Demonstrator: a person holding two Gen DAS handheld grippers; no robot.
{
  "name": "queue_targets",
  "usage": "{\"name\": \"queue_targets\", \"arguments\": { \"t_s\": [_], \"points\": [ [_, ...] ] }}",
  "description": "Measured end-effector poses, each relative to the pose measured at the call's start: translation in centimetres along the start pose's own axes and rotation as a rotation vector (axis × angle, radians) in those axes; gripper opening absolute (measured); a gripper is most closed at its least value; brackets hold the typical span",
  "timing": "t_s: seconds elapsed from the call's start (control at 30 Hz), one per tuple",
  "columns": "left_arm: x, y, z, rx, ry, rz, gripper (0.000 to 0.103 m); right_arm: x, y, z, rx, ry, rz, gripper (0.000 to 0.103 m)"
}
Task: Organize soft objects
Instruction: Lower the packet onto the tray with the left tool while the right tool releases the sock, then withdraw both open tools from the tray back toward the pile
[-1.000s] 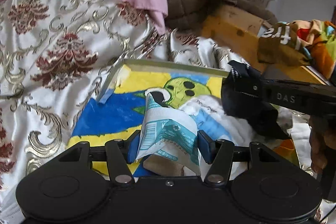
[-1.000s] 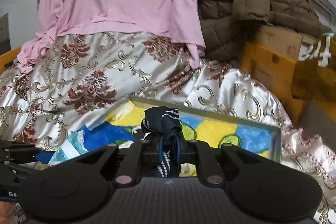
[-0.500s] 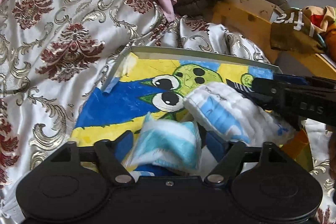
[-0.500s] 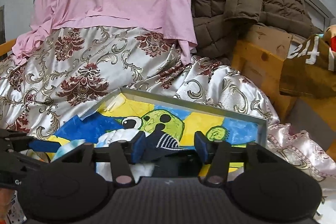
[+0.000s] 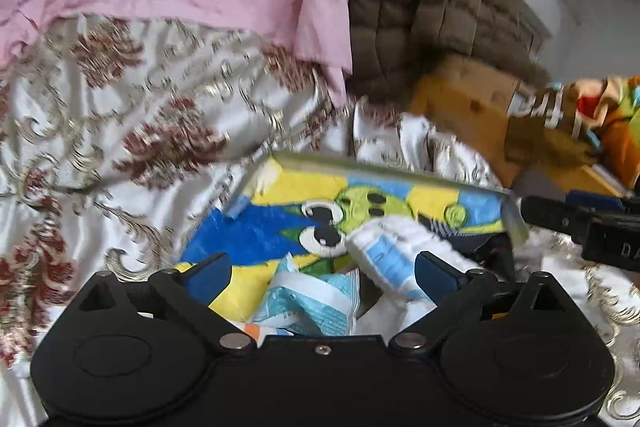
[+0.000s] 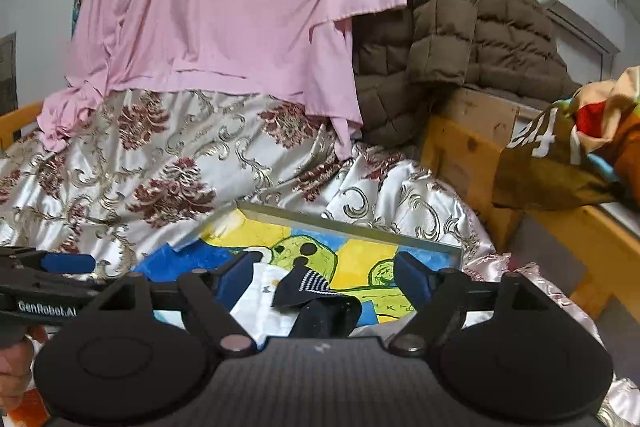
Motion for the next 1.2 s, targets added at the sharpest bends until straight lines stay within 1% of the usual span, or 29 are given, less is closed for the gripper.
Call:
{"name": "queue_targets", "arguments": {
  "t_s": [0.1,0.3,0.33,0.47,0.6,0.73,0.8,0.87,1.07,1.2],
  "points": [
    [0.0,1.1,-2.3,-0.042,0.016,-0.004,0.099,0.8,1.0,-2.4,-0.028,0.01,-0.016,0.086],
    [0.0,3.1,-7.9,-0.121,0.035,0.027,0.102,3.1,3.2,-7.3,-0.077,0.045,-0.02,0.095],
    [0.1,3.2,-8.8,-0.128,0.037,0.031,0.102,3.6,3.5,-8.1,-0.082,0.054,-0.019,0.097],
    [0.8,3.3,-12.8,-0.136,0.054,0.037,0.102,5.5,4.6,-11.4,-0.11,0.075,-0.021,0.103],
    [1.8,3.6,-16.3,-0.161,0.075,0.048,0.102,7.5,5.2,-14.1,-0.128,0.093,-0.027,0.103],
    [3.1,3.7,-19.8,-0.194,0.12,0.044,0.102,9.3,5.5,-16.2,-0.132,0.108,-0.038,0.103],
    [3.9,3.3,-21.4,-0.198,0.175,0.035,0.102,10.4,5.3,-17.0,-0.116,0.118,-0.054,0.103],
    [4.6,2.6,-23.0,-0.197,0.213,0.032,0.102,11.6,5.0,-17.9,-0.109,0.127,-0.068,0.103],
    [6.4,0.0,-26.3,-0.176,0.277,0.081,0.102,15.0,3.2,-20.3,-0.108,0.155,-0.07,0.103],
    [7.7,-2.0,-27.5,-0.139,0.298,0.072,0.102,17.3,1.0,-21.1,-0.096,0.161,-0.058,0.103]
  ]
}}
Point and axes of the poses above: each gripper's, at about its wrist camera, not at the fingertips, and z roughly the way its jaws point, x to its left, y to its top, the point moved 6 cm from there along z, roughly the way its jaws point, and after that the axes turned 14 degrees about -x, right-handed, at the moved point
